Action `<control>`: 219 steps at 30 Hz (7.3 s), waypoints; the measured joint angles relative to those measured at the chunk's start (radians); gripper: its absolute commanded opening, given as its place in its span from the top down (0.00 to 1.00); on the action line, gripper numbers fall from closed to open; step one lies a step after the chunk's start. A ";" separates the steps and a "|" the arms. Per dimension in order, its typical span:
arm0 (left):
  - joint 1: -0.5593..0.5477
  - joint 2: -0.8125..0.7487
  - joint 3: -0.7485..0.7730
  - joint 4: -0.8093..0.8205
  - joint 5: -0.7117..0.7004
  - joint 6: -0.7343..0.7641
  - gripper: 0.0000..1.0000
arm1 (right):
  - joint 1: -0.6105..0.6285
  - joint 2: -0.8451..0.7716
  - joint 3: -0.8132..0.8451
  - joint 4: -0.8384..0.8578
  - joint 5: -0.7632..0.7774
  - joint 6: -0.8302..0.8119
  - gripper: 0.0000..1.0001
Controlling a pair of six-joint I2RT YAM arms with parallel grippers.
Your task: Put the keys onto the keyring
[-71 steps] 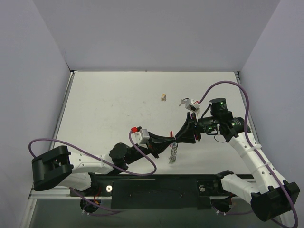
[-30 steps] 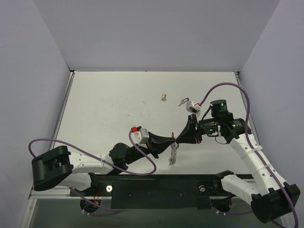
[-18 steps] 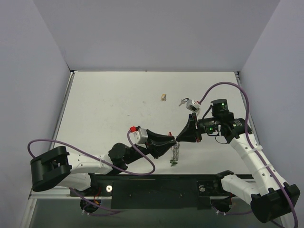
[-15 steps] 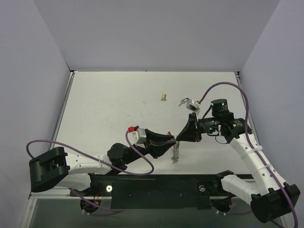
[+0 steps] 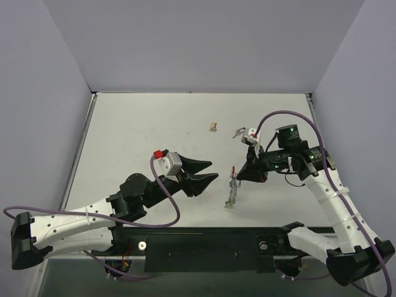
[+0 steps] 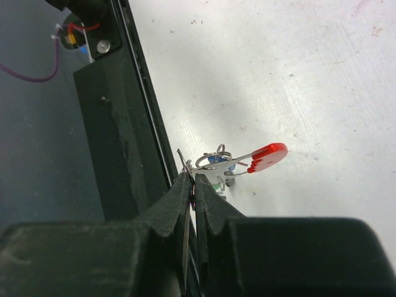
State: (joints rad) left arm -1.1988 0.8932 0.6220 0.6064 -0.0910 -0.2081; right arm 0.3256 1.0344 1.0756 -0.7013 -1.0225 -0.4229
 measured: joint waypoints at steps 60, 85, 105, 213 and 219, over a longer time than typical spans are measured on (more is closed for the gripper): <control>0.086 0.554 0.168 0.154 0.437 -0.025 0.66 | 0.158 0.106 0.251 -0.443 0.375 -0.383 1.00; 0.086 0.570 0.215 0.059 0.465 -0.018 1.00 | 0.150 0.106 0.251 -0.444 0.361 -0.382 1.00; 0.086 0.500 0.070 0.283 0.360 -0.146 1.00 | -0.055 0.004 0.228 -0.412 0.116 -0.346 0.63; 0.117 0.546 -0.089 0.645 0.367 -0.311 1.00 | -0.045 -0.047 0.059 -0.114 -0.097 -0.125 0.64; 0.117 0.546 -0.089 0.648 0.377 -0.307 1.00 | -0.033 -0.050 -0.010 -0.072 -0.102 -0.105 0.67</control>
State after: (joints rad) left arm -1.0817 1.4387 0.5331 1.2541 0.2855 -0.5152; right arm 0.2928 0.9844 1.0657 -0.7731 -1.1244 -0.5274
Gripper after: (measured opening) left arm 0.017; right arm 0.346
